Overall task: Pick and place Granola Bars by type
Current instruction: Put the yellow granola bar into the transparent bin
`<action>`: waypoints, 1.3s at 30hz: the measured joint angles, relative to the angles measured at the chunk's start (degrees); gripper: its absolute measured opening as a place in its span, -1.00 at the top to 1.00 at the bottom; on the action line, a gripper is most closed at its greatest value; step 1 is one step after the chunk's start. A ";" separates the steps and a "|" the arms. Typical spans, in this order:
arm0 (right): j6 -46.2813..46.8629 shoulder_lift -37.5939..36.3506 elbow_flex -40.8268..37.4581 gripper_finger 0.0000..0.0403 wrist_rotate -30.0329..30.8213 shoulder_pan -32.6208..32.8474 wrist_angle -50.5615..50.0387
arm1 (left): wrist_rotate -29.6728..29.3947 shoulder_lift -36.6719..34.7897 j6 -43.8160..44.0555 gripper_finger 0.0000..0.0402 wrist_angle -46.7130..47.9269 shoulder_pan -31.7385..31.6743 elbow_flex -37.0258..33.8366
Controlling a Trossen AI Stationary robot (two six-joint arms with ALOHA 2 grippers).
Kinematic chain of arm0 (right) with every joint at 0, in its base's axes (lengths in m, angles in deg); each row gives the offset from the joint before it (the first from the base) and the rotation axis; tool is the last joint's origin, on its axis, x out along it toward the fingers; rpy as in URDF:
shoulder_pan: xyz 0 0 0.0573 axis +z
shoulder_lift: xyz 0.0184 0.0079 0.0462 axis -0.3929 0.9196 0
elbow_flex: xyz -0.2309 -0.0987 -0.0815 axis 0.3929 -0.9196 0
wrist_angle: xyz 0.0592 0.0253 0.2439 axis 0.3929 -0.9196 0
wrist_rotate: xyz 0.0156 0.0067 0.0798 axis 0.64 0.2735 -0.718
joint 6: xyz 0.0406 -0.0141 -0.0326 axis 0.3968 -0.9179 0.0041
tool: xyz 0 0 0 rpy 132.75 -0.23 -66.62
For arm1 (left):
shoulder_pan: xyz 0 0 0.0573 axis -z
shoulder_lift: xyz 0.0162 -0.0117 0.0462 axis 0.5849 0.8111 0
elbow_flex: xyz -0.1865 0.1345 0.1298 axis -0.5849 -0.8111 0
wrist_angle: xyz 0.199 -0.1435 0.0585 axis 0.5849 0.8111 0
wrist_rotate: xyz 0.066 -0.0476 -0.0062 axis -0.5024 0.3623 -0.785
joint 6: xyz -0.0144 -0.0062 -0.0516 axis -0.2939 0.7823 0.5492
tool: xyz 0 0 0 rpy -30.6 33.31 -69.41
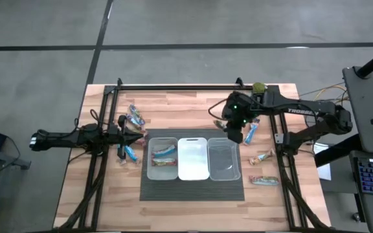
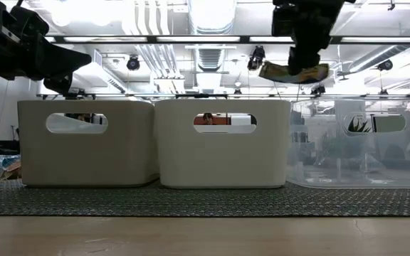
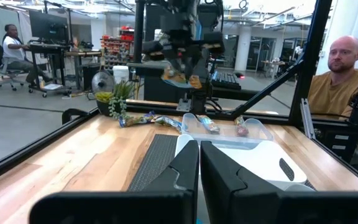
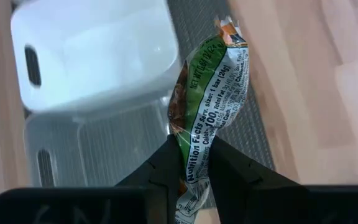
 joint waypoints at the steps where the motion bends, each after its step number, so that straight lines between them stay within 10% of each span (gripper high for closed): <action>1: -0.18 -0.13 -0.40 0.68 0.02 0.54 -0.14 | 0.00 0.01 0.00 1.00 0.01 0.00 0.00; 39: -18.39 15.03 1.26 0.70 0.76 11.95 -1.31 | -0.01 0.01 0.02 1.00 0.00 0.00 0.02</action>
